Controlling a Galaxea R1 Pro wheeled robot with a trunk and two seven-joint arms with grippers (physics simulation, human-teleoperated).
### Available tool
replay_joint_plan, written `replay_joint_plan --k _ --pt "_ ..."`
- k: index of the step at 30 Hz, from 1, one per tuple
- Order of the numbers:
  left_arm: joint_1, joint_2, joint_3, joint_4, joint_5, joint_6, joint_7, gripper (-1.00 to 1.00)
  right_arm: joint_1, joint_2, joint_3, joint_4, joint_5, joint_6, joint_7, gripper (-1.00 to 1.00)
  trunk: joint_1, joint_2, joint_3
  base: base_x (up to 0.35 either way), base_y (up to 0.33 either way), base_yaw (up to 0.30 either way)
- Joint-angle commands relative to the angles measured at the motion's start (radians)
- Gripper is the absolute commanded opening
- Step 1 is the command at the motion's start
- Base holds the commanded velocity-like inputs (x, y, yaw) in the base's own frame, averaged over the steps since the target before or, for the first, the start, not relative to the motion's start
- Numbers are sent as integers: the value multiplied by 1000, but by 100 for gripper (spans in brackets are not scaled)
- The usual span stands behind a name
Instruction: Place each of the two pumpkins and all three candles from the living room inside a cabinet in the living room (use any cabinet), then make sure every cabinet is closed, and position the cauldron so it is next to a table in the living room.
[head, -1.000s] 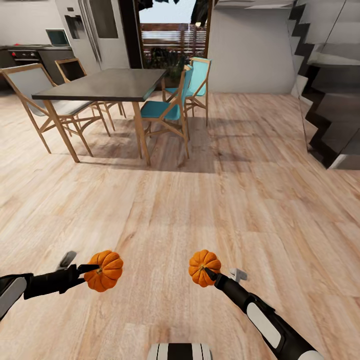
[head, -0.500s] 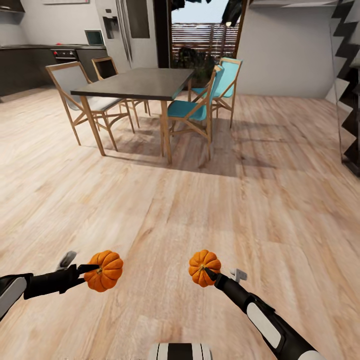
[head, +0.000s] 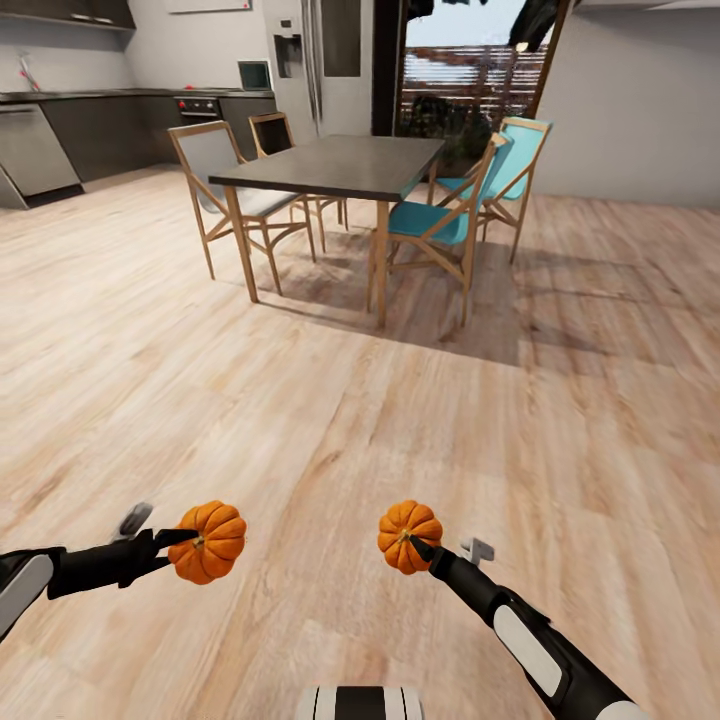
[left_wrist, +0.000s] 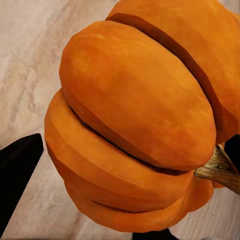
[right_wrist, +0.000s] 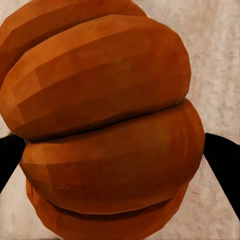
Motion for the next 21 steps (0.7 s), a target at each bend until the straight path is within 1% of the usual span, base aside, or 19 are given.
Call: replay_joint_plan --k 1,21 --pt "-1 0 -2 0 9 5 2 -100 0 -1 2 -2 -12 3 0 -100 0 0 -1 0 0 289" --pt "-1 -1 -2 0 9 5 2 -100 0 -1 2 -2 -12 3 -2 -100 0 0 -1 0 0 289"
